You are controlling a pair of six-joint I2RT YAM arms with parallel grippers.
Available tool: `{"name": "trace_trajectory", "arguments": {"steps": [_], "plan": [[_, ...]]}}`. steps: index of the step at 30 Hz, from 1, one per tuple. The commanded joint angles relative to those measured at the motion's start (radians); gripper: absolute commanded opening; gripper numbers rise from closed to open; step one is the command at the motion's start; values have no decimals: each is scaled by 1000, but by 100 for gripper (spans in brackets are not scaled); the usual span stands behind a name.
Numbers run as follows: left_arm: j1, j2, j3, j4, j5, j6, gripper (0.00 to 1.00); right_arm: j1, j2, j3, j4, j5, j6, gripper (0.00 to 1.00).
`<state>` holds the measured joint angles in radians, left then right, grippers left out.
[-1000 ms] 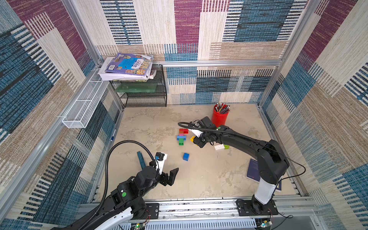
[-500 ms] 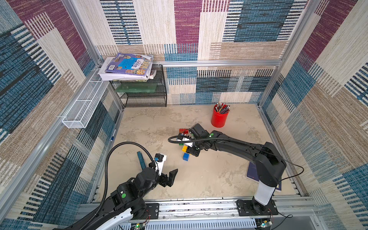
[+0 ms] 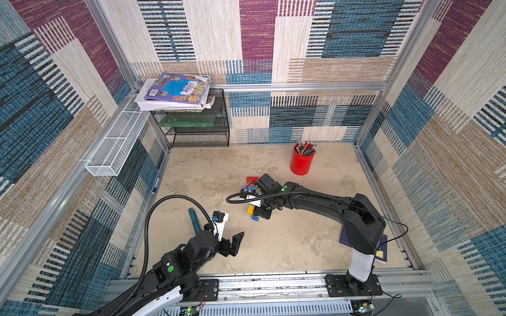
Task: Assemble the letter f with lego
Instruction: Assemble the lego brick with the lego brick.
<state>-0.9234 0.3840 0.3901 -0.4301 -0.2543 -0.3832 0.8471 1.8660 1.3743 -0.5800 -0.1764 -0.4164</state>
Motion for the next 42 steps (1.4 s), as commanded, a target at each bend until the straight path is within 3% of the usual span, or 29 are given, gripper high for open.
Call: {"name": "trace_trajectory", "arguments": {"steps": [1,42], "plan": [[1,-2,0,2,-3,-8,99,3,9,8,6,-5,-10,22],[1,-2,-22,17,-2,-19,99,-2,3,-47,48,44,-3,20]]}}
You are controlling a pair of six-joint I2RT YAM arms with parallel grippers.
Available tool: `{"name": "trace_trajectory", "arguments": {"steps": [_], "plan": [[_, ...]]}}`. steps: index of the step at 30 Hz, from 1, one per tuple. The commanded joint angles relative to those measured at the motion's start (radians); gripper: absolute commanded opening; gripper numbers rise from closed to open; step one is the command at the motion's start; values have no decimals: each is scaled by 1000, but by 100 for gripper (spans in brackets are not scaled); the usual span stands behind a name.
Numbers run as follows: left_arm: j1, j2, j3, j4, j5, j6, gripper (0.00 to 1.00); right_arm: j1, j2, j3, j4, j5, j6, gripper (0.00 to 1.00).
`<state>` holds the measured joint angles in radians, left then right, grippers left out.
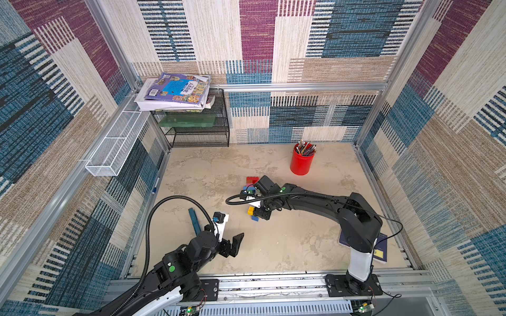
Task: Assemble the letter f with lego
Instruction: Assemble the lego brick with the lego brick.
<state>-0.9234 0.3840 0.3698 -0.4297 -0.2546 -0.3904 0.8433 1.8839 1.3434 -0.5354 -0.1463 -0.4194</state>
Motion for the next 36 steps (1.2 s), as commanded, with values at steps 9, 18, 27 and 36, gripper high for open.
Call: {"name": "trace_trajectory", "arguments": {"steps": [9,18,27,36], "plan": [[1,-2,-3,20,2,-13,99,2,-1,-20,-10,6,4,20],[1,-2,-3,21,0,-13,99,10,27,-13,-31,-10,11,20],[1,-2,-5,22,2,-12,99,8,71,-50,-49,21,35,18],[1,-2,1,19,0,-11,99,8,141,-24,-106,86,59,16]]}}
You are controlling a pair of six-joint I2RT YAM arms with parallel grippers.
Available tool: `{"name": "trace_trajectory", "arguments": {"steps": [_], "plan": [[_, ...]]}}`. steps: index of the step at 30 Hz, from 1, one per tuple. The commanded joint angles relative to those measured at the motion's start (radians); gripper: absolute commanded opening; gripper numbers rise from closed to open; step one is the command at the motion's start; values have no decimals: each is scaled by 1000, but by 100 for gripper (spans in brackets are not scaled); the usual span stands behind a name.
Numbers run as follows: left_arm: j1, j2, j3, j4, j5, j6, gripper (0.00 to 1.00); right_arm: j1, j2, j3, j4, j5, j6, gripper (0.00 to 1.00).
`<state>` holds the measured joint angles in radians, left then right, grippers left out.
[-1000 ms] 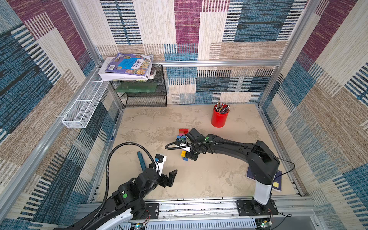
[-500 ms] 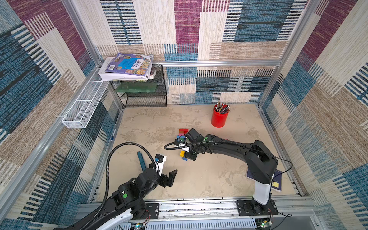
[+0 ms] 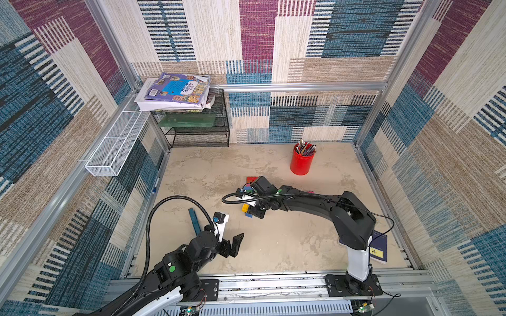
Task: Assemble the letter f with lego
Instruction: Assemble the lego brick with the lego brick.
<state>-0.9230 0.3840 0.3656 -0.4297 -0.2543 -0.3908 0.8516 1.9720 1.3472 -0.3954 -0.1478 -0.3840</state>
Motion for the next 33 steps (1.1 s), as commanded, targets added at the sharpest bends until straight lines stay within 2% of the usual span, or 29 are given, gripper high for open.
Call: {"name": "trace_trajectory", "arguments": {"steps": [1,8,19,24,33], "plan": [[1,-1,6,19,1,-11,99,-4,55,-27,-250,89,28,17],[1,-2,1,27,1,-11,99,-29,56,-26,-275,120,59,16],[0,-2,0,30,0,-11,99,-63,-129,-64,-173,116,76,16],[1,-2,-5,32,1,-13,99,-75,-132,-84,-150,146,96,16],[1,-2,-8,32,0,-19,99,-96,-132,-141,-19,87,120,17]]}}
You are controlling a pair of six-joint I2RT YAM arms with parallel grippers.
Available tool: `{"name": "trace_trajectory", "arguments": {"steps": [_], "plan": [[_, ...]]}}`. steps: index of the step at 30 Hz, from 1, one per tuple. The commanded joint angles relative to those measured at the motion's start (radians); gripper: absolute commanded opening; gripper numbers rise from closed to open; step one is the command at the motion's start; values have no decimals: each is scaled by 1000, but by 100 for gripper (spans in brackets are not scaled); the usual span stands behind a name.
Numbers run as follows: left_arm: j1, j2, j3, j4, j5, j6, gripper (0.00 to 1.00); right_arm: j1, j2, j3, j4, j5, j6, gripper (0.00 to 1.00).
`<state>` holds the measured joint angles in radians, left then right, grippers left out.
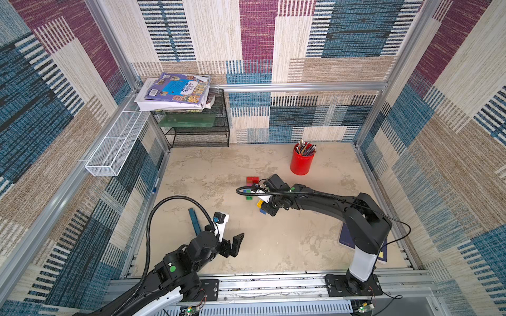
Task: Assemble the letter f with lego
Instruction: Assemble the lego brick with the lego brick.
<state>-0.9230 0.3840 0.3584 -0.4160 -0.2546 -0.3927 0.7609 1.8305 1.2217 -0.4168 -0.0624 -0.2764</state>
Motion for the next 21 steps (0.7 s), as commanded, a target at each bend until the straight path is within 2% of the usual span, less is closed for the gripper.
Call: {"name": "trace_trajectory", "arguments": {"steps": [1,14,21], "plan": [[1,-3,0,15,1,-17,99,-8,15,-16,0,-6,14,17],[1,-5,-6,16,-2,-20,99,5,155,-16,-131,-35,45,14],[1,-7,-4,11,-2,-21,99,6,130,-11,-134,-36,41,14]]}}
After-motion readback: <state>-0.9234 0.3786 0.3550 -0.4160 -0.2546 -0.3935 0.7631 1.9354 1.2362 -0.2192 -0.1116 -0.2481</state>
